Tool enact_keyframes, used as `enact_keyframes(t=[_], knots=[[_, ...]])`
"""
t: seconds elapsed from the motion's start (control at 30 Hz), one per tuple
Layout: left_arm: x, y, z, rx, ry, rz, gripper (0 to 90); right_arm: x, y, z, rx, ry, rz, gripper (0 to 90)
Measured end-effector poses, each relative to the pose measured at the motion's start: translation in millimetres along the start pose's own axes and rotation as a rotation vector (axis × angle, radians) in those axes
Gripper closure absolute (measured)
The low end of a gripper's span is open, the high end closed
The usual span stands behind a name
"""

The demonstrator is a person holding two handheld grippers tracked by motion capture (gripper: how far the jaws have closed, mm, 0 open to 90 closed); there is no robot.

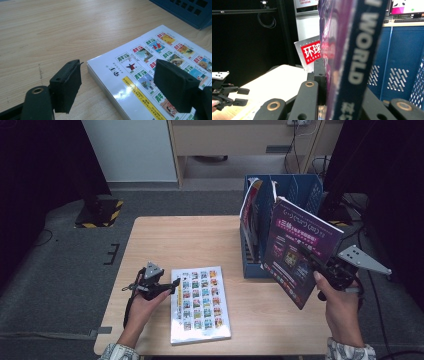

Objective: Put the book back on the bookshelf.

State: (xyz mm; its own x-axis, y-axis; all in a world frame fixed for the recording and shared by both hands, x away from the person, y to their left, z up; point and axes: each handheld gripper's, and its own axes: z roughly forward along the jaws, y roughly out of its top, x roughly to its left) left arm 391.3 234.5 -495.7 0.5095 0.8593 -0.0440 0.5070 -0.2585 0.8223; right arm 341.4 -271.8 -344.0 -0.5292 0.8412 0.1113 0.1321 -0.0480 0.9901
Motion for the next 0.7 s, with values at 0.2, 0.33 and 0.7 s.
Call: enact_keyframes(t=[0.2, 0.33, 0.7], knots=[[0.1, 0.0, -0.3, 0.0, 0.001, -0.001, 21.9, -0.3, 2.0, -1.2, 0.001, -0.004, -0.005, 84.3], [0.0, 0.0, 0.0, 0.0, 0.001, -0.001, 21.8, -0.3, 3.1, -1.9, -0.003, -0.01, -0.001, 84.3], [-0.7, 0.0, -0.8, 0.0, 0.006, -0.001, 21.8, -3.1, 15.7, -5.1, -0.031, -0.05, 0.003, 84.3]])
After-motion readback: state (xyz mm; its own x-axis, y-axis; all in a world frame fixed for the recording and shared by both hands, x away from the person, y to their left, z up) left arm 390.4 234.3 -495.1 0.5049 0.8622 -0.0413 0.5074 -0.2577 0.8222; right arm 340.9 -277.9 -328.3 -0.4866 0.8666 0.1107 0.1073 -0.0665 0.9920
